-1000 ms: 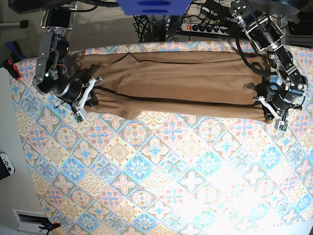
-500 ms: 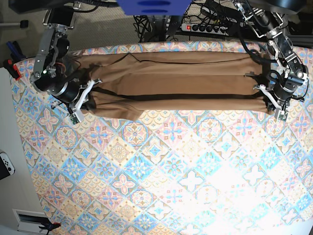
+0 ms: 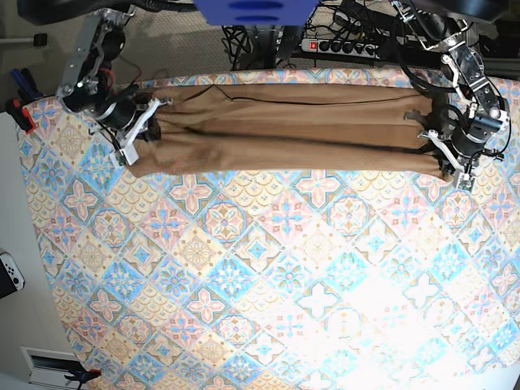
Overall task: Layout the t-shirt on the table in an organized manner, then fold the t-shirt properly
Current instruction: 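Lift the shirt edge with both grippers and fold it over lengthwise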
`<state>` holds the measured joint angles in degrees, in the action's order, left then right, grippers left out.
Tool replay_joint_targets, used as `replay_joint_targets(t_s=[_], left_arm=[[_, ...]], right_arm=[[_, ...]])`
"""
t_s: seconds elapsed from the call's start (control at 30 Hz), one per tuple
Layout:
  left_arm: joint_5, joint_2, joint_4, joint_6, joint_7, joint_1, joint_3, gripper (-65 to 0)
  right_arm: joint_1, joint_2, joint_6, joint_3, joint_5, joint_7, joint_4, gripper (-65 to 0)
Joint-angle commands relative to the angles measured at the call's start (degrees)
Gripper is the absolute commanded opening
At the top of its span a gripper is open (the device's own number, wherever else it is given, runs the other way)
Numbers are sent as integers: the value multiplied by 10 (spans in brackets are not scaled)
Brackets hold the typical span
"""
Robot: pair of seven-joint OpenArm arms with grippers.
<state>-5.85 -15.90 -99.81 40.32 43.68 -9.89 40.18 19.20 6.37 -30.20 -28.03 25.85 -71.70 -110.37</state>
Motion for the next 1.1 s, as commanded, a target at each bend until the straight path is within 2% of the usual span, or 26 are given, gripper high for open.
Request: replay_joint_targets(t_s=[0.0, 0.23, 0.43, 0.6, 0.77, 0.93, 1.07], left_arm=[[-4, -9, -18, -3, -12, 5, 4, -650], [-4, 3, -78, -3, -11, -11, 4, -650], [-4, 11, -85, -3, -10, -25, 4, -650], [-10, 16, -85, -3, 26, -30, 26, -650], [-51, 19, -85, -3, 61, -31, 65, -650], [-51, 19, -85, -3, 65, -40, 67, -650], [-55, 6, -85, -3, 63, -57, 65, -650]], right_arm=[[-10, 7, -1, -3, 10, 19, -11, -650], [-23, 7, -1, -3, 13, 21, -18, -650], [-34, 12, 2, -16, 138, 17, -22, -650], [-15, 30, 49, -43, 188, 21, -25, -650], [9, 52, 62, -73, 257, 21, -26, -650], [39, 60, 63, -100, 292, 21, -26, -650], [55, 60, 63, -101, 291, 22, -26, -650]])
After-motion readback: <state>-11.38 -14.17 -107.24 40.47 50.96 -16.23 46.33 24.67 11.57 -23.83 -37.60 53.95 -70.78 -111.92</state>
